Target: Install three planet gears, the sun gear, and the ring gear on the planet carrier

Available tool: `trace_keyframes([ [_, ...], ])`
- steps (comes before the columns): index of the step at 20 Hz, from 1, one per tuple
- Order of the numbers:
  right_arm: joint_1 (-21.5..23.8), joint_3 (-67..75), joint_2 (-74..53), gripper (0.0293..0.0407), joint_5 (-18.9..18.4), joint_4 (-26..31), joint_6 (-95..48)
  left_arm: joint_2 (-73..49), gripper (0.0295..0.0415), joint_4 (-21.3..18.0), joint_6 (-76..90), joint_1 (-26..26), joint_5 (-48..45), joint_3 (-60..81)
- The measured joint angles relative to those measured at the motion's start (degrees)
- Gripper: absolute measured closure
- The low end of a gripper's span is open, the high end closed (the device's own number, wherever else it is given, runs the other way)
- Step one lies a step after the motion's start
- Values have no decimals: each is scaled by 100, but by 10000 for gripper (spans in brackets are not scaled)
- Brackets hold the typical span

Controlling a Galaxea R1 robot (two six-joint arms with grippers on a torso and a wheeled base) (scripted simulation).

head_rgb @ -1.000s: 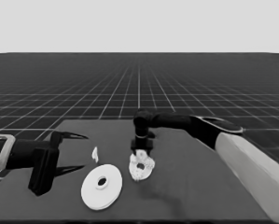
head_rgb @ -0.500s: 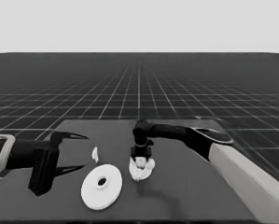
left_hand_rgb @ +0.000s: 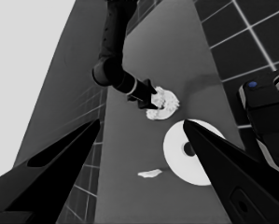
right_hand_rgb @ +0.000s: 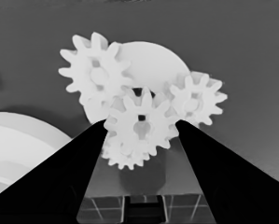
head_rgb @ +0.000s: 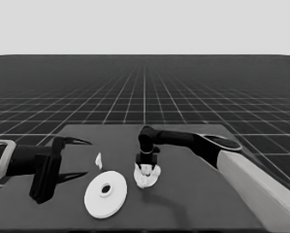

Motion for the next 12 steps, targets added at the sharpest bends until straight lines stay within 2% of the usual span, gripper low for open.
trace_keyframes([
  [12, -1, -1, 0, 390, 0, -1, 716, 0, 326, 0, 0, 0, 0, 0],
])
